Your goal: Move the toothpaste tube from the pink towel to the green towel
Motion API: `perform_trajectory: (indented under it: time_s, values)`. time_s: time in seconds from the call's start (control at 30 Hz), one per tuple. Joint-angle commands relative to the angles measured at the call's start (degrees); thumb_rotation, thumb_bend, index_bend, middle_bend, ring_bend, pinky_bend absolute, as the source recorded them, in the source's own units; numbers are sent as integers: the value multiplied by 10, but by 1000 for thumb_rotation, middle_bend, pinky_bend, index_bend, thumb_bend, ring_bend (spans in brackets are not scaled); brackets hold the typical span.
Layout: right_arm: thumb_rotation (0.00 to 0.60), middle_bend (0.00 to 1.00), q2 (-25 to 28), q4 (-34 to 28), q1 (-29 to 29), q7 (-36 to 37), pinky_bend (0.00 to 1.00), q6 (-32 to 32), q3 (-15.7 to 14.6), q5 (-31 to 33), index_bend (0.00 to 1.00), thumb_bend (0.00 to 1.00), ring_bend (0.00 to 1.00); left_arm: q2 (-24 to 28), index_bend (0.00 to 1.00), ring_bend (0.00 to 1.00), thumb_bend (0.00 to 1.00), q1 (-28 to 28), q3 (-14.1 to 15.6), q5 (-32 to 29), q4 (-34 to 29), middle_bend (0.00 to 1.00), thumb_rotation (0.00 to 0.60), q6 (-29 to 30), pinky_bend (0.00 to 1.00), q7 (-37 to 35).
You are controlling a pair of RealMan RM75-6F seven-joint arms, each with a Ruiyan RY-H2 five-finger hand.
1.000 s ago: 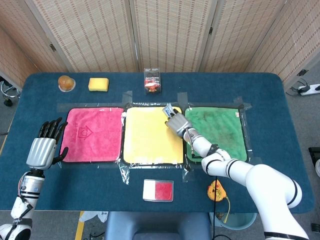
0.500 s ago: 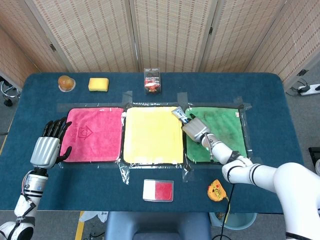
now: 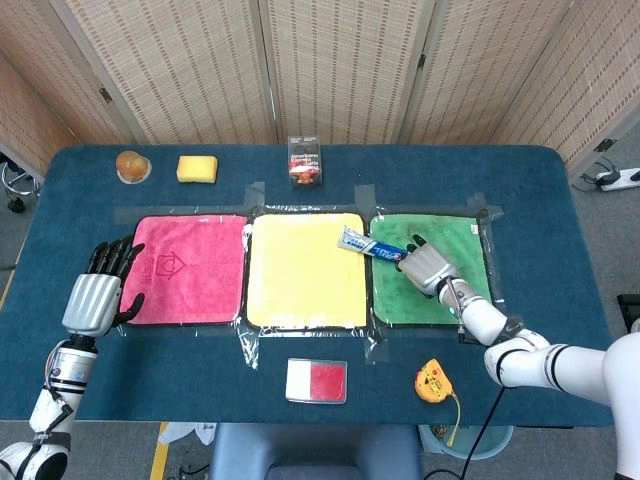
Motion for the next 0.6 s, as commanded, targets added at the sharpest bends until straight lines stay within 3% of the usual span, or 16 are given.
perform_trajectory:
  time_s: [0.03, 0.17, 0.3, 0.47, 0.6]
  values:
    - [600, 276, 13, -15, -10, 34, 0, 19, 33, -27, 267, 494, 153, 0, 103, 20, 428, 0, 0, 1, -1, 51, 600, 1, 9, 1]
    - [600, 222, -2, 5, 0, 46, 0, 9, 60, -28, 259, 494, 162, 1, 103, 20, 429, 1, 1, 0, -3, 51, 600, 2, 9, 3]
    - [600, 134, -31, 43, 21, 40, 0, -20, 77, 9, 137, 493, 128, 3, 103, 20, 428, 4, 1, -2, -5, 51, 600, 3, 9, 3]
    - [600, 67, -68, 92, 55, 16, 0, -58, 77, 77, 18, 494, 139, 6, 103, 20, 429, 9, 4, -3, -5, 51, 600, 6, 9, 4]
    - [600, 49, -91, 124, 77, 4, 0, -79, 67, 129, 0, 494, 166, 7, 103, 20, 428, 12, 5, -4, -5, 51, 600, 8, 9, 4]
